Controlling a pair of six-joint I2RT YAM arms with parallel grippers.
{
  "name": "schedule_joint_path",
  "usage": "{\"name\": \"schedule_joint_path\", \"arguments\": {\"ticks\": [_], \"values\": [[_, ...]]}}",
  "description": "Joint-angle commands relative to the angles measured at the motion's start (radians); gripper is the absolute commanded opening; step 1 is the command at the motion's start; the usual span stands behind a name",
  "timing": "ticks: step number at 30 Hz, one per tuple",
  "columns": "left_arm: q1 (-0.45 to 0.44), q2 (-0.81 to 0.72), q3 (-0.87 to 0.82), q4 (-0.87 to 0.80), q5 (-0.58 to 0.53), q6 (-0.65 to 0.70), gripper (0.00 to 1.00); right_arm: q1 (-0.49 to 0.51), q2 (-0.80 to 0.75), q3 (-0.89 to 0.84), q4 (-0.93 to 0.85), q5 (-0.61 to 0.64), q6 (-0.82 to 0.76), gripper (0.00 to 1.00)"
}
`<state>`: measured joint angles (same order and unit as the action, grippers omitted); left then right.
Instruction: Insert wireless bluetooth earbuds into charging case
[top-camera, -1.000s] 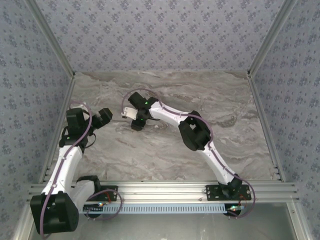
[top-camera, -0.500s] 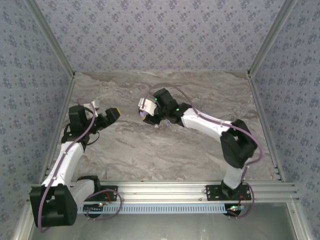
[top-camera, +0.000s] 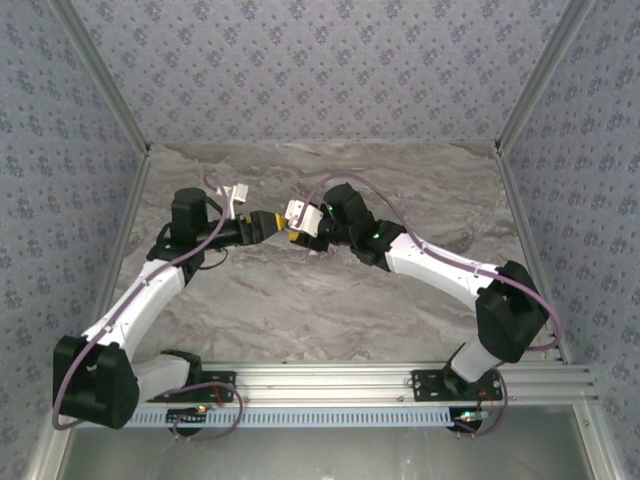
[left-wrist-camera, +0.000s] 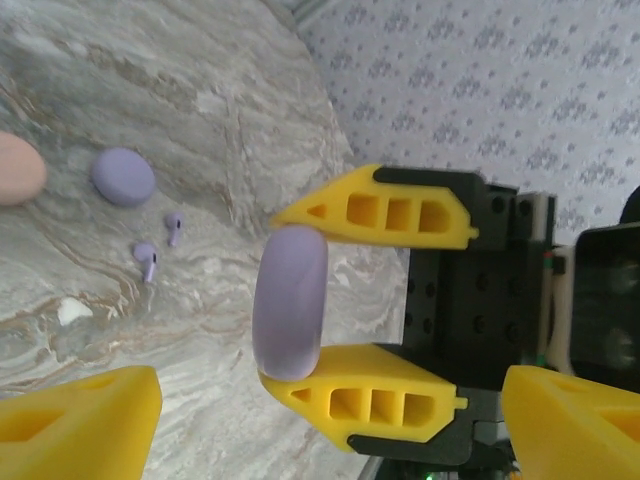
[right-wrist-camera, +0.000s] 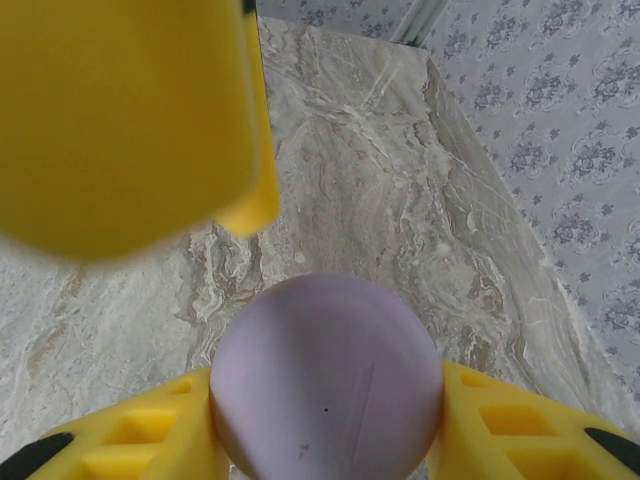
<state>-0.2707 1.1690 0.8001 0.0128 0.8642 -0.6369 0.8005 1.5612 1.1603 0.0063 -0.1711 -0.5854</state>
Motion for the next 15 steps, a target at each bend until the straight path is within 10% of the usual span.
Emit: {"name": "schedule_joint_path", "arguments": {"ticks": [1, 15], "values": [[-0.02, 0.025, 0.05, 0.028, 0.039, 0.026, 0.85, 0.005, -0.038, -0.011, 0.039, -0.006, -0.01, 0.48], [-0.05, 0.098, 0.065, 0.079, 0.077, 0.017, 0.51, 0.015, -0.048, -0.009, 0.035, -0.045, -0.016, 0.48]]}}
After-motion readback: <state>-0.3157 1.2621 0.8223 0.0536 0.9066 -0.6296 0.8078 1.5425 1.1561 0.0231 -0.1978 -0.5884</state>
